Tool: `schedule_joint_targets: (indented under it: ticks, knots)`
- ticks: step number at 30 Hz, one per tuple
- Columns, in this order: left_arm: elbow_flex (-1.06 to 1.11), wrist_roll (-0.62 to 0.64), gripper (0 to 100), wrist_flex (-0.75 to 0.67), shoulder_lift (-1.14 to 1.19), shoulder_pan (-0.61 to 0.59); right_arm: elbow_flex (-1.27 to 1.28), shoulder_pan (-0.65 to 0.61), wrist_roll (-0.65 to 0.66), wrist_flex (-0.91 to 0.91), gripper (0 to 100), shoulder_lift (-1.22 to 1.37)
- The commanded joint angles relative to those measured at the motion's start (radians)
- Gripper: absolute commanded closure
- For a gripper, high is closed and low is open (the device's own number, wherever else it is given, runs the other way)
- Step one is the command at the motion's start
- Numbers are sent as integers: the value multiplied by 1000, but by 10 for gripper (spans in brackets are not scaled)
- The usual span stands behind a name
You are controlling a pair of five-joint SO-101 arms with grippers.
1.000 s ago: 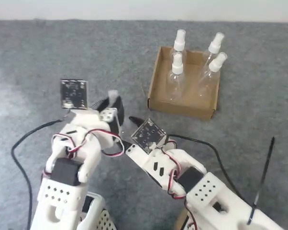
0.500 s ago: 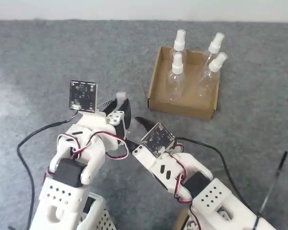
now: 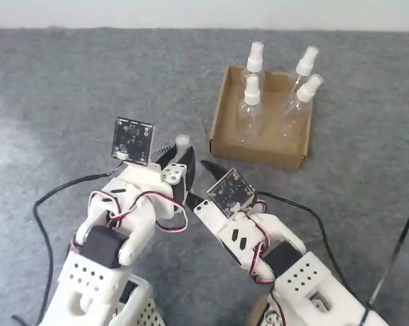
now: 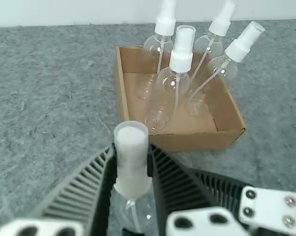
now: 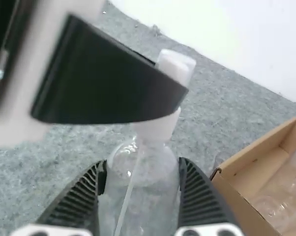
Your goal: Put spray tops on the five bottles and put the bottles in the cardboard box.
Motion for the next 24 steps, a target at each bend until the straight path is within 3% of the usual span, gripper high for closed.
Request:
schedule_joint_targets:
  ticks: [1,21,24]
  knots:
    - [18,-12,988,9,2,-3,8,30,-5,-51,993,-76]
    - [-16,-64,983,15,-2,-5,32,87,-14,-54,993,-246]
    - [-28,-63,914,9,-2,-5,34,85,-14,-54,993,-246]
